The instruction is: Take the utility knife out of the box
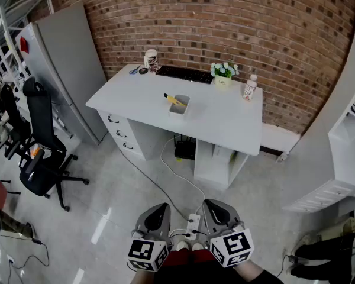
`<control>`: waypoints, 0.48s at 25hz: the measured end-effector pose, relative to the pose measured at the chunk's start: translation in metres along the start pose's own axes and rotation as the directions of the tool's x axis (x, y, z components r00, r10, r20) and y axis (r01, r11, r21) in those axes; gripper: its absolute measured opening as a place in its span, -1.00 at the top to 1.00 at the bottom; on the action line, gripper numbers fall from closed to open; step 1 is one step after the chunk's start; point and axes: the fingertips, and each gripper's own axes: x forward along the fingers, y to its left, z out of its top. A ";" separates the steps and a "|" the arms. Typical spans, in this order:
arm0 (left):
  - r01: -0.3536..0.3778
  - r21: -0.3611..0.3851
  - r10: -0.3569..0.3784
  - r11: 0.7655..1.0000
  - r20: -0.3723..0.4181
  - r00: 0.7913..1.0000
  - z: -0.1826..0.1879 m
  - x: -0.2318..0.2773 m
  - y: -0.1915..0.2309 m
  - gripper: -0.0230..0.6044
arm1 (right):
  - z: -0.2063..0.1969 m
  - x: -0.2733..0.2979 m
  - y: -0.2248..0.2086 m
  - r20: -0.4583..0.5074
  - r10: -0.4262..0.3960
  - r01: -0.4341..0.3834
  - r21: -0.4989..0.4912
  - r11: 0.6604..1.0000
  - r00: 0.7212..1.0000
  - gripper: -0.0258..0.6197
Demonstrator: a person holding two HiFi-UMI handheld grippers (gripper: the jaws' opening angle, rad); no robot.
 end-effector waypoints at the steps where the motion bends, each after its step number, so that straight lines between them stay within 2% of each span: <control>1: -0.001 0.000 0.001 1.000 -0.002 1.000 -0.001 -0.001 -0.002 0.92 | -0.001 -0.001 -0.001 0.000 0.000 0.000 0.000 1.000 1.000 0.90; 12: -0.020 -0.022 0.020 1.000 -0.001 1.000 -0.005 0.000 -0.010 0.92 | -0.001 -0.010 -0.007 0.016 0.022 -0.023 0.015 1.000 1.000 0.90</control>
